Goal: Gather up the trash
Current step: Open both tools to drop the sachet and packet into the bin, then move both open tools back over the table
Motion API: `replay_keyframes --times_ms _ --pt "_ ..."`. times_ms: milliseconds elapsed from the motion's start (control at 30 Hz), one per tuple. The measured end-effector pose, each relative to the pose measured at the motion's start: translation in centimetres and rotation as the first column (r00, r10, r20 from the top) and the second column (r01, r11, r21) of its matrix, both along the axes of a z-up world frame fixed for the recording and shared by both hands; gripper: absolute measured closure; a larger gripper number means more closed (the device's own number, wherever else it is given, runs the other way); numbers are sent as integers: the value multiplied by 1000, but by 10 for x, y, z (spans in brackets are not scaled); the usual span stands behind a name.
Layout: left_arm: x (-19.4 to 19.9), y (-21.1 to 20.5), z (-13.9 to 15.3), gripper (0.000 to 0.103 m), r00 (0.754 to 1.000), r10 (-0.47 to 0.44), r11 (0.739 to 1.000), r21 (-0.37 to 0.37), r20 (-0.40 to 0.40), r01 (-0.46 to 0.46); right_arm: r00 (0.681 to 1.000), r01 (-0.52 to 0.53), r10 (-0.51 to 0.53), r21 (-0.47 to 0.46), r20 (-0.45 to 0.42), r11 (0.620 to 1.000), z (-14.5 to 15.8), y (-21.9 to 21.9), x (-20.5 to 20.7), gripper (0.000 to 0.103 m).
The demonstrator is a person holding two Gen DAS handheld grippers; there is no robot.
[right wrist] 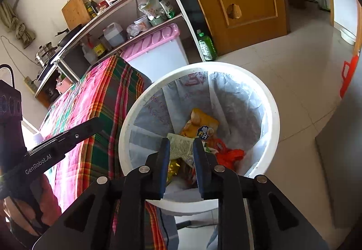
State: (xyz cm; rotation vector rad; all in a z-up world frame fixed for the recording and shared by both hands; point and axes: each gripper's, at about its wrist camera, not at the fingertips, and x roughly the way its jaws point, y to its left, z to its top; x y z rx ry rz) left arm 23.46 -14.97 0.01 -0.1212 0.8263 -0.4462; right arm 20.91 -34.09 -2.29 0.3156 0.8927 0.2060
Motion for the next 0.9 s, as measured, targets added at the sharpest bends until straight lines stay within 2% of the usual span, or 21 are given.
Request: replay_keyframes --times_ms 400,567,900 --pt "-31 36 27 99 995 59 998 -28 75 -57 994 -53 55 -19 95 998 37 23 -21 80" --pt "-45 56 36 88 990 96 995 -33 104 -93 987 -92 95 -29 127 995 50 42 -30 80" --pt "-73 96 48 81 975 169 986 -27 145 -167 968 -180 186 -54 169 982 66 83 -44 77"
